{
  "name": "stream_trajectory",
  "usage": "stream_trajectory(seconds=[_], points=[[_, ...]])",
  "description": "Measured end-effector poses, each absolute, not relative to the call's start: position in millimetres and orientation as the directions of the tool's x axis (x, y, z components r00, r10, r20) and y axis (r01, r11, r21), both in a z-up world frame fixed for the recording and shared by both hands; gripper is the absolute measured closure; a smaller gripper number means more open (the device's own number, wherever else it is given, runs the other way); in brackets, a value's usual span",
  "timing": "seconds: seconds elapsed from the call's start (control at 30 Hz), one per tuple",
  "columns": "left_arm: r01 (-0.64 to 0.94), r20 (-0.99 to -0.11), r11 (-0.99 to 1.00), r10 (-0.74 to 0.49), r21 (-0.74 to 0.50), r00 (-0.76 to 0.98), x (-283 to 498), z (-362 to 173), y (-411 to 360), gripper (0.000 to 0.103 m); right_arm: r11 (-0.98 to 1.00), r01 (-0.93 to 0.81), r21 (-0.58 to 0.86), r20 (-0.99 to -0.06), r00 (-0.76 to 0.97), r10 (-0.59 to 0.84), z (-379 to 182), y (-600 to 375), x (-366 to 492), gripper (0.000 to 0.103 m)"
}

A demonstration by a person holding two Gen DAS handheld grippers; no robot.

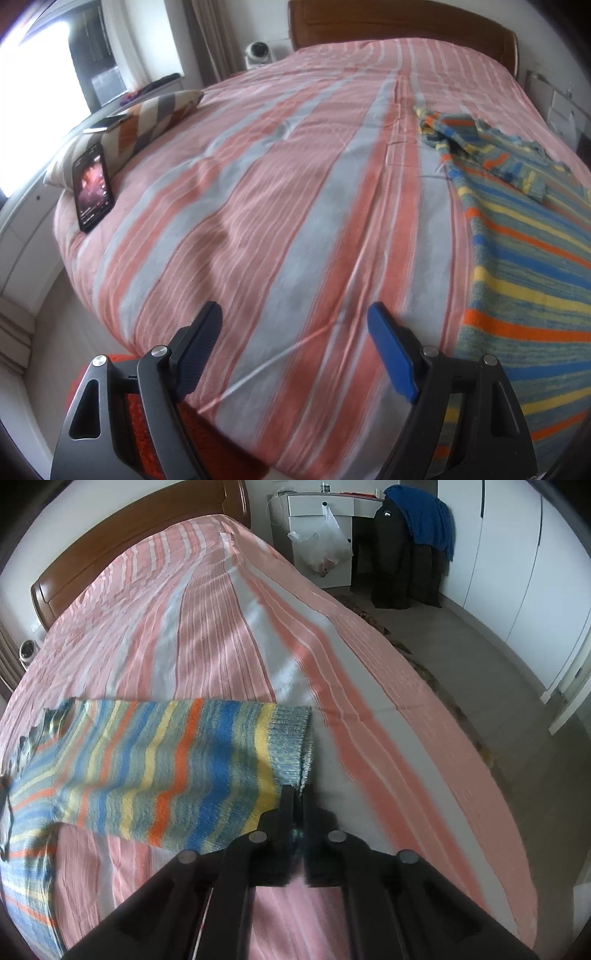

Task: Fold small clothes

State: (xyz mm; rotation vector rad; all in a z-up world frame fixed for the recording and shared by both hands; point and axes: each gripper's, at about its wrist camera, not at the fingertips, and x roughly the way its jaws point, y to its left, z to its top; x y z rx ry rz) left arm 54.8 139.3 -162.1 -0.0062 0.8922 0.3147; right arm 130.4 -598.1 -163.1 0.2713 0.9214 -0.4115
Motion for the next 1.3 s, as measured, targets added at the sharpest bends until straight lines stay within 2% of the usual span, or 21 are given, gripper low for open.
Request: stream_trajectory(seconds=[0.13,0.17,0.2,0.27,0.4,0.6,0.8,0.93,1.3], points=[[-0.263,-0.761,0.956,0.265,0.128,0.593,53.8,-160.7,136.9,0.019,0.881,0.47,0.058,-0.804,0.545,-0.238,-159.7,-600.7,113.9,0.091],[-0.262,-0.759,0.956,0.265,0.129,0.595,53.5,-160.3,136.4,0.017,0.874,0.481,0.067,-0.8,0.549,-0.241,-158.5,-602.8,107.8,0.082],[-0.263,-0.756,0.956,0.269,0.132,0.597,53.0,-159.9,136.1,0.012,0.867,0.494,0.073,-0.797,0.551,-0.246,-157.1,-604.7,101.7,0.061],[-0.271,-0.744,0.953,0.28,0.138,0.606,51.4,-157.8,135.2,0.011,0.842,0.536,0.069,-0.776,0.559,-0.292,-150.7,-606.9,85.1,0.039],[-0.269,-0.727,0.952,0.287,0.145,0.624,50.7,-154.9,132.0,0.005,0.835,0.542,0.097,-0.735,0.604,-0.307,-133.2,-598.9,53.0,0.038],[-0.236,-0.743,0.953,0.296,0.19,0.6,58.7,-163.2,124.5,0.005,0.894,0.432,0.119,-0.671,0.698,-0.248,-119.6,-535.7,4.6,0.032],[-0.213,-0.757,0.955,0.292,0.204,0.584,60.3,-170.8,120.7,0.001,0.924,0.357,0.14,-0.635,0.748,-0.193,-139.2,-469.3,-29.4,0.029],[-0.218,-0.771,0.96,0.272,0.176,0.575,61.6,-175.1,124.3,0.0,0.932,0.346,0.105,-0.611,0.762,-0.214,-152.6,-441.9,-39.4,0.029],[-0.214,-0.798,0.973,0.194,0.084,0.571,63.0,-181.9,134.9,0.0,0.922,0.374,0.103,-0.656,0.722,-0.219,-178.6,-443.7,-37.8,0.029]])
